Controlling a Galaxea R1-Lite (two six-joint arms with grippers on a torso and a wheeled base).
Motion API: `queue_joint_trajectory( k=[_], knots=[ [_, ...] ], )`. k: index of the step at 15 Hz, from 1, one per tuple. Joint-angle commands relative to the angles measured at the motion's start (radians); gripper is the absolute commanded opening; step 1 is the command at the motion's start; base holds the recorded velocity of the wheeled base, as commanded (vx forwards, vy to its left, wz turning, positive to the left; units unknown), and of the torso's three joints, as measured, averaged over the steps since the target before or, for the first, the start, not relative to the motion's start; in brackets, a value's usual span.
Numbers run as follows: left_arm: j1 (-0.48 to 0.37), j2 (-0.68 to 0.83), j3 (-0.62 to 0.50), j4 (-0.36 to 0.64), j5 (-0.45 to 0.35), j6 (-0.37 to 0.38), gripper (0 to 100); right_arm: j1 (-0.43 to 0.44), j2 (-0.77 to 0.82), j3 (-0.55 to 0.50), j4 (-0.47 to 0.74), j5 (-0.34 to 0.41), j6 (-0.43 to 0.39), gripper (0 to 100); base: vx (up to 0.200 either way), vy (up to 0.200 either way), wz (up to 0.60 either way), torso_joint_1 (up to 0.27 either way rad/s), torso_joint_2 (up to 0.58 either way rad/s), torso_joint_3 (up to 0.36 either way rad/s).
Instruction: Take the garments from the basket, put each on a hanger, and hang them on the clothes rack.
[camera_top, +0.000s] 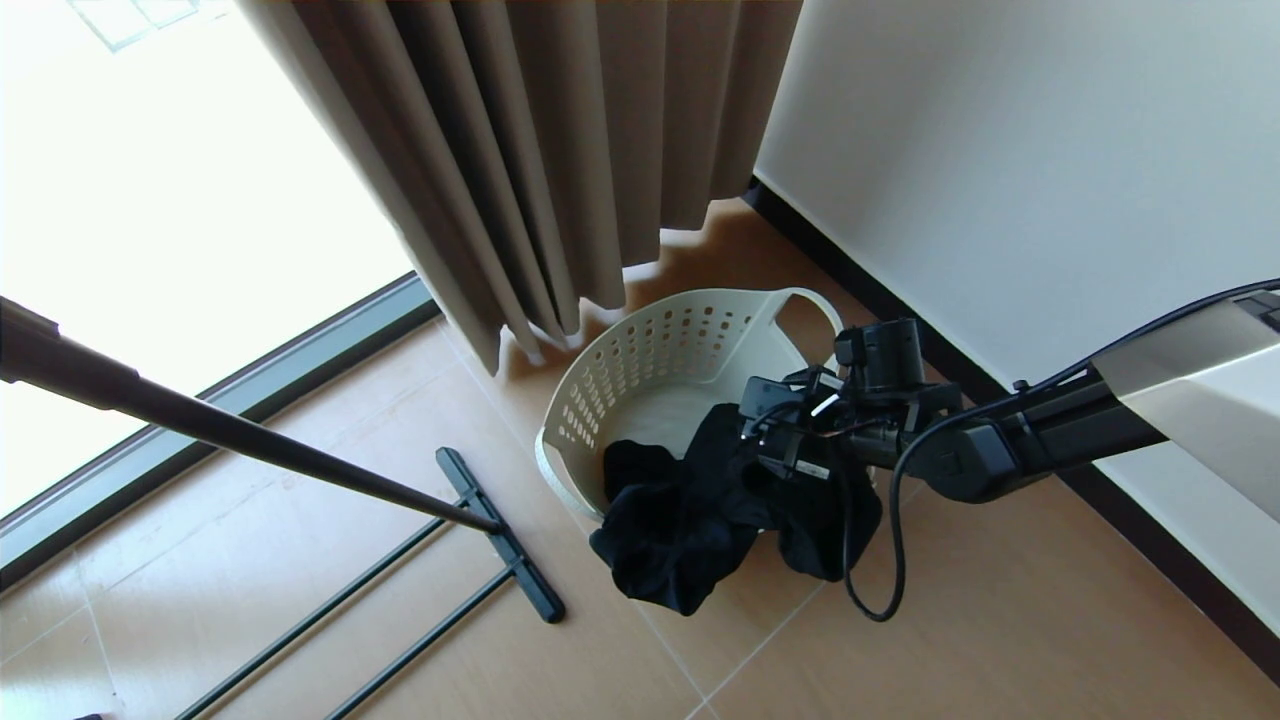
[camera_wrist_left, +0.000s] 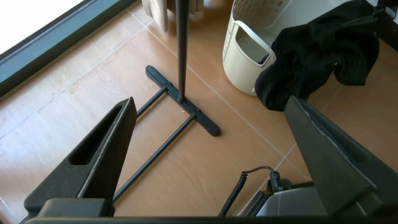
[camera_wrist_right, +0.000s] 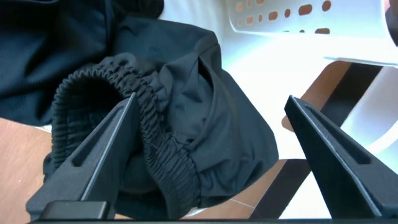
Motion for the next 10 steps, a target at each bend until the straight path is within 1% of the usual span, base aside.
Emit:
queue_joint_trajectory(
  k=[1,2,4,7,10],
  knots=[
    [0.0,-0.001,0.0,0.0,-0.001,0.0,100,-0.002,-0.026,0.006,0.001,0.0,0.0,100,0.0,0.0,0.0,0.0,0.0,0.0],
    [0.0,-0.001,0.0,0.0,-0.001,0.0,100,-0.002,-0.04,0.013,0.001,0.0,0.0,100,0.0,0.0,0.0,0.0,0.0,0.0],
    [0.0,-0.001,0.0,0.0,-0.002,0.0,100,0.003,-0.082,0.061,0.001,0.0,-0.003,100,0.0,0.0,0.0,0.0,0.0,0.0],
    [0.0,-0.001,0.0,0.0,-0.002,0.0,100,0.015,-0.068,0.116,-0.001,-0.001,-0.009,100,0.0,0.0,0.0,0.0,0.0,0.0],
    [0.0,-0.001,0.0,0.0,-0.002,0.0,100,0.028,-0.026,0.11,-0.003,-0.009,-0.017,100,0.0,0.0,0.0,0.0,0.0,0.0]
  ],
)
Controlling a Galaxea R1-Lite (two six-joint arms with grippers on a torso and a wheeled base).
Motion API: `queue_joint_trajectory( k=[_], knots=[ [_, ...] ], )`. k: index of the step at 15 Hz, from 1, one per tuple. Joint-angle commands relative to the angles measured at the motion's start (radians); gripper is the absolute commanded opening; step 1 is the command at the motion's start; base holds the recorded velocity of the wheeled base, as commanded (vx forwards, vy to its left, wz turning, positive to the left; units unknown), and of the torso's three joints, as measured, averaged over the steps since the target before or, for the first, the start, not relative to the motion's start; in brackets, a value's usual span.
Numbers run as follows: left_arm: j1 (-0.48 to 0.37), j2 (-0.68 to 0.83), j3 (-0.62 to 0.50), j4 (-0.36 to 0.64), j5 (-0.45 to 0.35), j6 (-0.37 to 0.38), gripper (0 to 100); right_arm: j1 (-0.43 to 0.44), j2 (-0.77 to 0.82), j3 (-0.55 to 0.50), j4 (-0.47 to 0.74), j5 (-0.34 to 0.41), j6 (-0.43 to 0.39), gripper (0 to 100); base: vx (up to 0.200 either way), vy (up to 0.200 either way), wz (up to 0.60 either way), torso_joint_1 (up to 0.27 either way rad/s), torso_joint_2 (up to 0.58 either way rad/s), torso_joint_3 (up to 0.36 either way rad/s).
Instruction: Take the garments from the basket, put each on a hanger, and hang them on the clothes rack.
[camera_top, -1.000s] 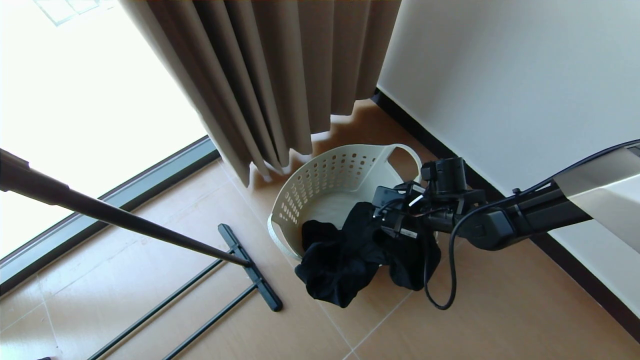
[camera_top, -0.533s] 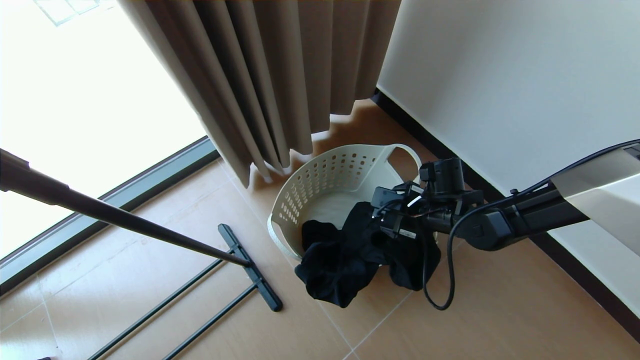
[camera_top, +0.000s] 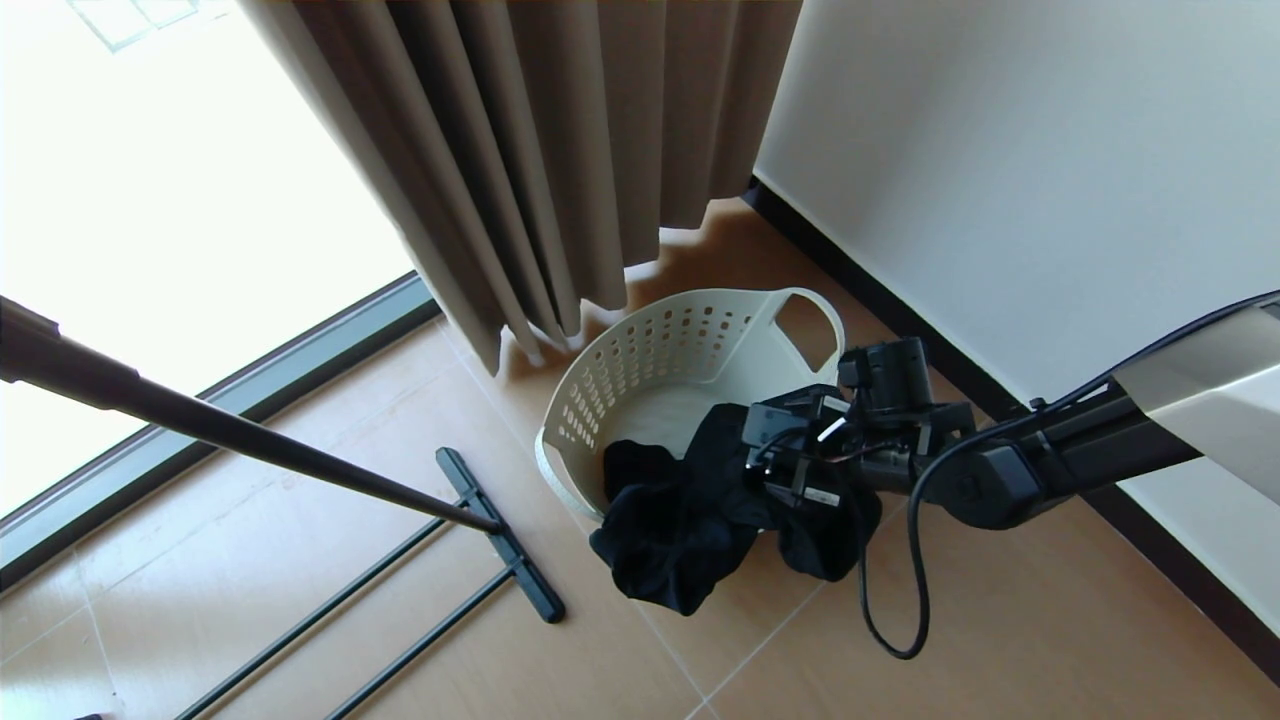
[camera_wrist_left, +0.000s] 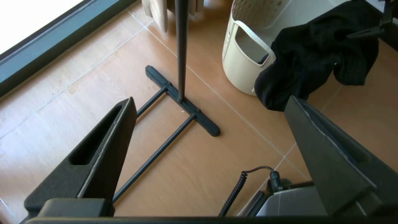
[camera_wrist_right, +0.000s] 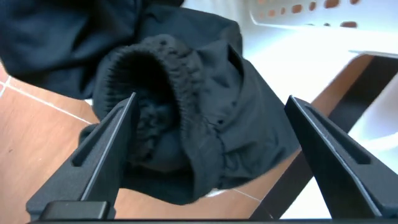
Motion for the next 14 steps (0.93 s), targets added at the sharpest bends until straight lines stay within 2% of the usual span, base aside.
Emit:
queue_joint_trajectory(
  k=[1,2,5,14],
  knots=[
    [0.0,-0.001,0.0,0.0,0.0,0.0,100,0.004,0.023,-0.009,-0.001,-0.005,-0.008,100,0.0,0.0,0.0,0.0,0.0,0.0],
    [0.0,-0.001,0.0,0.0,0.0,0.0,100,0.002,0.046,-0.036,-0.001,-0.036,-0.022,100,0.0,0.0,0.0,0.0,0.0,0.0],
    [0.0,-0.001,0.0,0.0,0.0,0.0,100,-0.01,0.083,-0.102,0.001,-0.042,-0.039,100,0.0,0.0,0.0,0.0,0.0,0.0],
    [0.0,-0.001,0.0,0.0,0.003,0.0,100,0.034,0.146,-0.179,0.001,-0.079,-0.093,100,0.0,0.0,0.0,0.0,0.0,0.0]
  ],
)
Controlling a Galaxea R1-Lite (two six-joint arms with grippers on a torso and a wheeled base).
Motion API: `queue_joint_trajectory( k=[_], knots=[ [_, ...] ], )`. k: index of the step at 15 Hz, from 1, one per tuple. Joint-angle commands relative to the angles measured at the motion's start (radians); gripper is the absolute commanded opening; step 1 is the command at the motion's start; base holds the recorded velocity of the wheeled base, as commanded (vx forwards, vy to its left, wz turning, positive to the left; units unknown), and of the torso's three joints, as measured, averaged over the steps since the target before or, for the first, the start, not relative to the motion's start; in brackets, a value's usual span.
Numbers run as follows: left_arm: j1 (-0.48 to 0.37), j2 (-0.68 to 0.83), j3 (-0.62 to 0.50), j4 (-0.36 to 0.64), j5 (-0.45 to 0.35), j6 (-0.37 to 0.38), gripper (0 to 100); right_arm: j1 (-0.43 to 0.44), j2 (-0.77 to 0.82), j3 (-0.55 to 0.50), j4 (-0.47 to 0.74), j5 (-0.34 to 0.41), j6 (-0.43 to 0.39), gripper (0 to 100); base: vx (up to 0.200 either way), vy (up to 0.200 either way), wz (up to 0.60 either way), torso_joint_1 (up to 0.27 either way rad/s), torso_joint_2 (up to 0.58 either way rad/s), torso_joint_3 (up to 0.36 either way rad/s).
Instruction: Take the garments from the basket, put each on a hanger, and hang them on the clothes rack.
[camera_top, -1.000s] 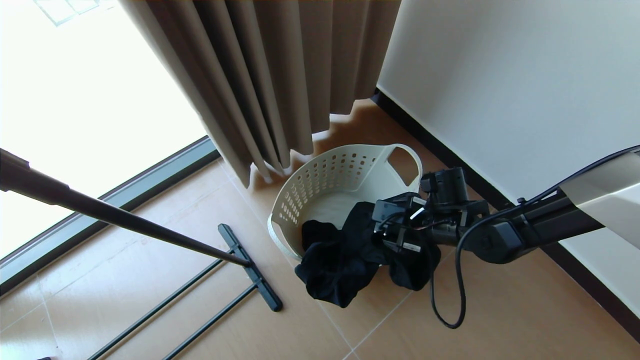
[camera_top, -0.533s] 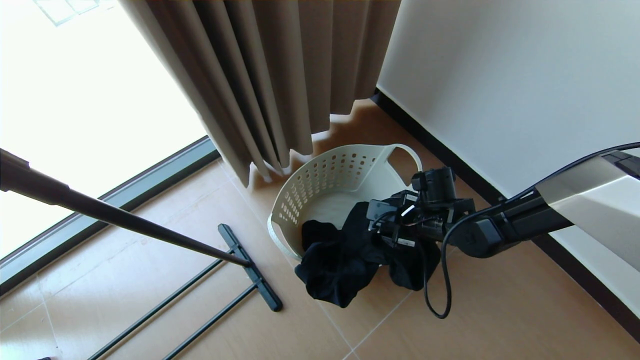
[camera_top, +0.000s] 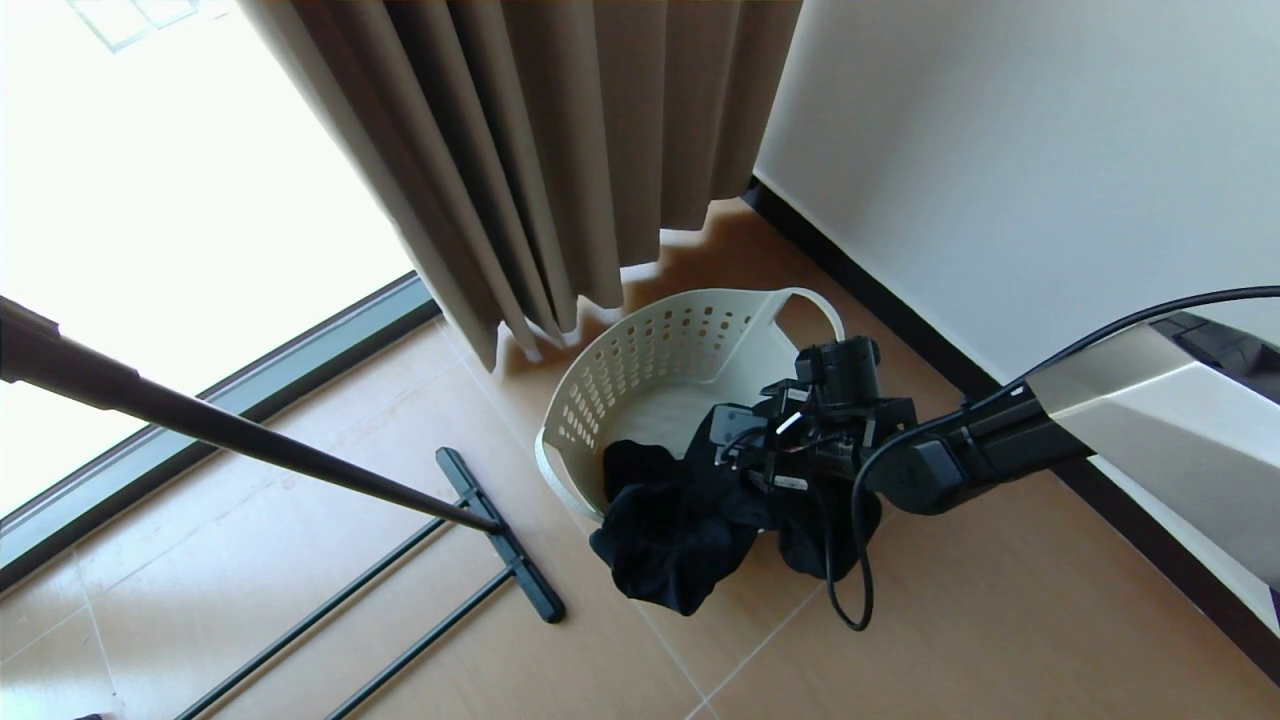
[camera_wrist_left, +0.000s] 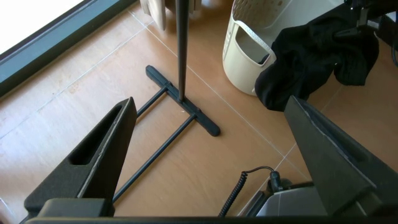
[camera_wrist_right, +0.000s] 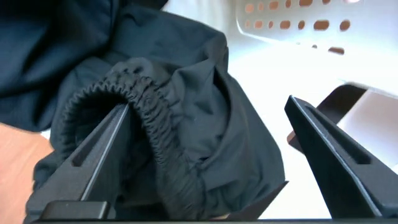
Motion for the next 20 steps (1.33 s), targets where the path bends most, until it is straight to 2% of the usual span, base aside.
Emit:
queue_joint_trajectory(
  k=[1,2,5,7,9,12,14,16,17,18,20],
  knots=[
    [0.0,-0.001,0.0,0.0,0.001,0.0,100,0.004,0.024,-0.012,0.0,-0.001,-0.001,100,0.0,0.0,0.0,0.0,0.0,0.0],
    [0.0,0.001,0.002,0.0,-0.001,0.007,100,0.002,0.035,-0.013,0.0,-0.001,0.001,0,0.0,0.0,0.0,0.0,0.0,0.0],
    [0.0,0.001,0.002,0.0,-0.001,0.012,100,0.001,0.036,-0.009,-0.008,-0.005,0.005,0,0.0,0.0,0.0,0.0,0.0,0.0],
    [0.0,0.001,0.002,0.0,-0.002,0.012,100,-0.012,-0.005,-0.001,-0.009,-0.002,0.036,0,0.0,0.0,0.0,0.0,0.0,0.0],
    [0.0,0.001,0.002,0.0,-0.004,0.012,100,-0.012,-0.089,0.037,-0.005,-0.004,0.114,0,0.0,0.0,0.0,0.0,0.0,0.0],
    [0.0,0.001,0.002,0.002,-0.005,0.015,100,-0.012,-0.318,0.14,0.001,-0.005,0.201,0,0.0,0.0,0.0,0.0,0.0,0.0],
    [0.0,0.001,0.002,0.002,-0.005,0.014,100,0.001,-0.499,0.228,0.006,-0.01,0.327,0,0.0,0.0,0.0,0.0,0.0,0.0],
    [0.0,0.001,0.002,0.002,-0.005,0.012,100,0.064,-0.684,0.337,0.018,-0.013,0.505,0,0.0,0.0,0.0,0.0,0.0,0.0],
    [0.0,0.001,0.002,0.002,-0.005,0.012,100,0.076,-0.72,0.358,0.017,-0.018,0.545,0,0.0,0.0,0.0,0.0,0.0,0.0],
    [0.0,0.001,0.002,0.002,-0.004,0.012,100,0.103,-0.801,0.416,0.017,-0.03,0.642,0,0.0,0.0,0.0,0.002,0.0,0.105],
    [0.0,0.001,0.002,0.002,-0.004,0.012,100,0.114,-0.893,0.542,-0.005,-0.039,0.721,0,0.0,0.0,0.0,0.0,0.0,0.166]
  ],
)
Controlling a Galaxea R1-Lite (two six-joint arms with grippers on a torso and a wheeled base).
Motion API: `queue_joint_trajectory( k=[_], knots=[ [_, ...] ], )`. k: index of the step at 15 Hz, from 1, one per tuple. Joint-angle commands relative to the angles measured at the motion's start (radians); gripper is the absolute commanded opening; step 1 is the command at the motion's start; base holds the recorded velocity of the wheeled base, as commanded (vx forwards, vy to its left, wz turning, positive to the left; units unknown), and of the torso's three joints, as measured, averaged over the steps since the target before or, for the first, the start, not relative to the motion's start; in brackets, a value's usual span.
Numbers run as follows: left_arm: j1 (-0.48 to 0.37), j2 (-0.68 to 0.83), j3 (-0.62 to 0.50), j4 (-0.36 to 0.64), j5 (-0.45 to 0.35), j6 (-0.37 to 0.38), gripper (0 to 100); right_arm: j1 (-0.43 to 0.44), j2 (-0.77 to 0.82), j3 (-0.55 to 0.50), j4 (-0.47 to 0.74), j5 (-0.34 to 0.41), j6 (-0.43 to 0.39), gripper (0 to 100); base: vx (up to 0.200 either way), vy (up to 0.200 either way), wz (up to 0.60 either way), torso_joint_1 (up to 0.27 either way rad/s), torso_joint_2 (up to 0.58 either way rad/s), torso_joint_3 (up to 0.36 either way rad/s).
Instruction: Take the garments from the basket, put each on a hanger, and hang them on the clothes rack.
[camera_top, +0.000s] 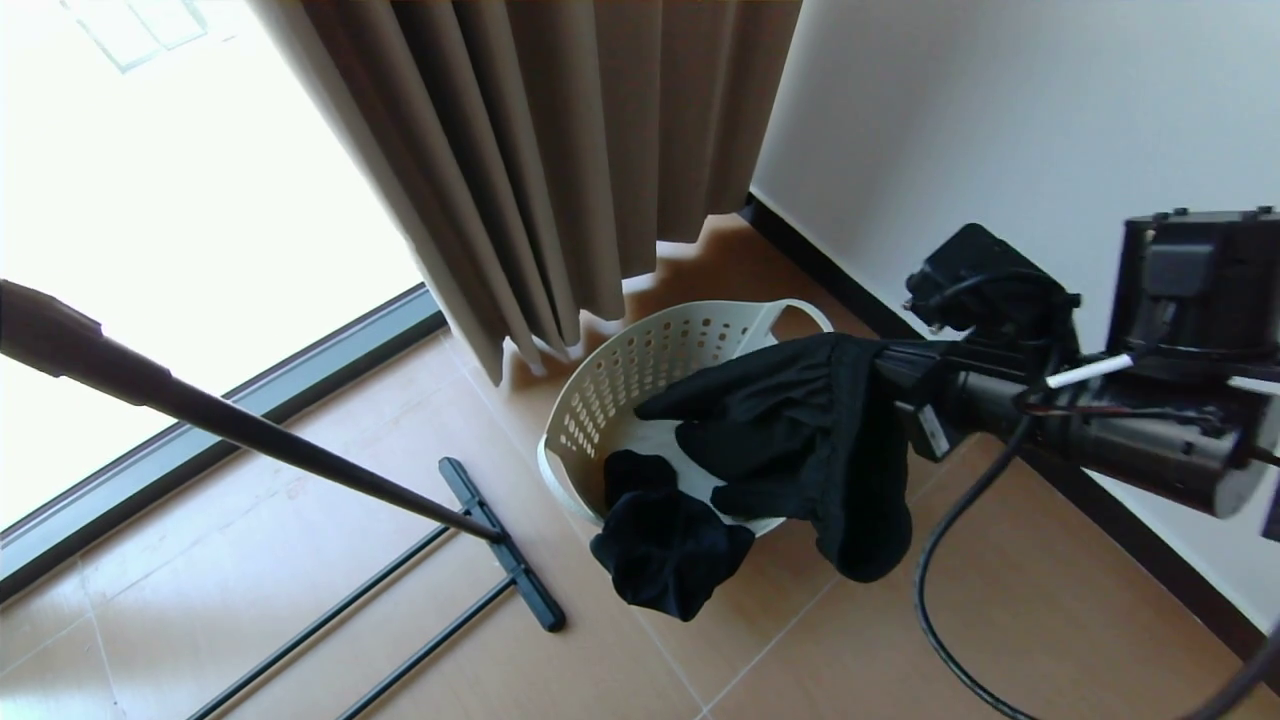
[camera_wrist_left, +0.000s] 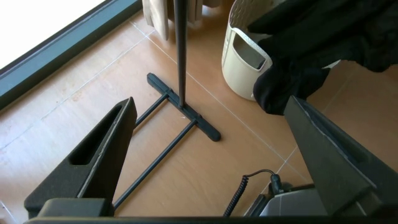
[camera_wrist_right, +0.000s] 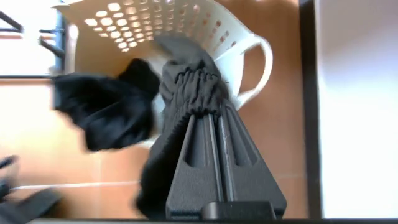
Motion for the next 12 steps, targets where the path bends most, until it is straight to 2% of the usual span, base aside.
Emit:
queue_joint_trajectory(
  k=[1,4,5,7,12],
  knots=[
    [0.0,0.001,0.0,-0.001,0.002,0.0,100,0.021,-0.206,0.173,-0.035,-0.005,0.066,0,0.0,0.0,0.0,-0.007,0.0,0.193],
    [0.0,0.001,0.0,-0.001,0.002,0.0,100,-0.006,-0.226,0.296,-0.15,-0.003,0.121,0,0.0,0.0,0.0,0.001,0.0,0.201],
    [0.0,0.001,0.0,-0.001,0.002,-0.002,100,-0.022,-0.223,0.371,-0.246,0.0,0.154,0,0.0,0.0,0.0,0.002,0.0,0.207],
    [-0.001,0.001,0.0,-0.001,0.002,-0.003,100,-0.051,-0.219,0.423,-0.318,0.001,0.155,0,0.0,0.0,0.0,-0.007,0.0,0.208],
    [-0.001,0.001,0.0,-0.001,0.002,0.0,100,-0.089,-0.205,0.457,-0.325,0.006,0.16,0,0.0,0.0,0.0,0.005,0.0,0.198]
  ],
)
